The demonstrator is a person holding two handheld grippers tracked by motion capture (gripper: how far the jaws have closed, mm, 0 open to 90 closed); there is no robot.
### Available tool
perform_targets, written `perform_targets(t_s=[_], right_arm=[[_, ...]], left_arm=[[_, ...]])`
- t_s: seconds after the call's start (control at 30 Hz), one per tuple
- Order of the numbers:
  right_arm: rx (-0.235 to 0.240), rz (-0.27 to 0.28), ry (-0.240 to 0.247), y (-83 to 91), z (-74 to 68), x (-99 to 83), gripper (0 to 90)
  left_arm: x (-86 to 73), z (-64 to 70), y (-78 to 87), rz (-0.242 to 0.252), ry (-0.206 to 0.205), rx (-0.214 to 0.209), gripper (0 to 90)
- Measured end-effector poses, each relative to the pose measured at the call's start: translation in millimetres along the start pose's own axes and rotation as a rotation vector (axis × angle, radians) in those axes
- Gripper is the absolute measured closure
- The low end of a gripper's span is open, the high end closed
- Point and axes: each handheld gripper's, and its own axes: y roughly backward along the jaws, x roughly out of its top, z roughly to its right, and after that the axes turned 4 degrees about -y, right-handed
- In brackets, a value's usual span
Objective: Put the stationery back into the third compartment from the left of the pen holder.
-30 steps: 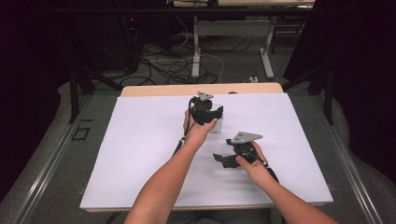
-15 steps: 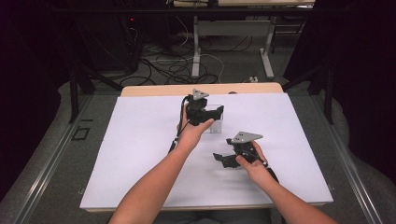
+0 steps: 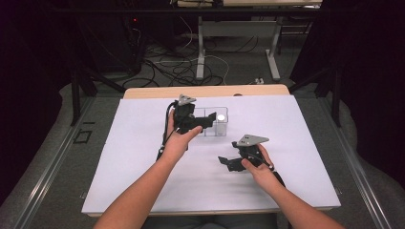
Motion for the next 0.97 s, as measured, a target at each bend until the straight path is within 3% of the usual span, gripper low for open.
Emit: perform_targets(t_s=[0.1,0.4,0.63,0.97], right_arm=[[-0.001,0.001,0.004,0.0,0.0,0.1,15.0],[-0.013,-0.002,0.006,0.7,1.3,-0.4,15.0],[-0.016,-0.002,0.003,0.3,0.7,-0.7,15.0],[-0.022,-0.002,-0.004,1.3,2.2,-0.8,15.0]], left_arm=[[-9.5,-5.4,7.8,0.002,0.017,0.005,0.3],[-45.6,-28.9,32.7,-0.024,0.012,0.05,0.4],[-74.5,-49.8,55.0,-0.031,0.042,0.057,0.4],[-106.5,-76.7,83.2,-0.059,0.092,0.103,0.4]])
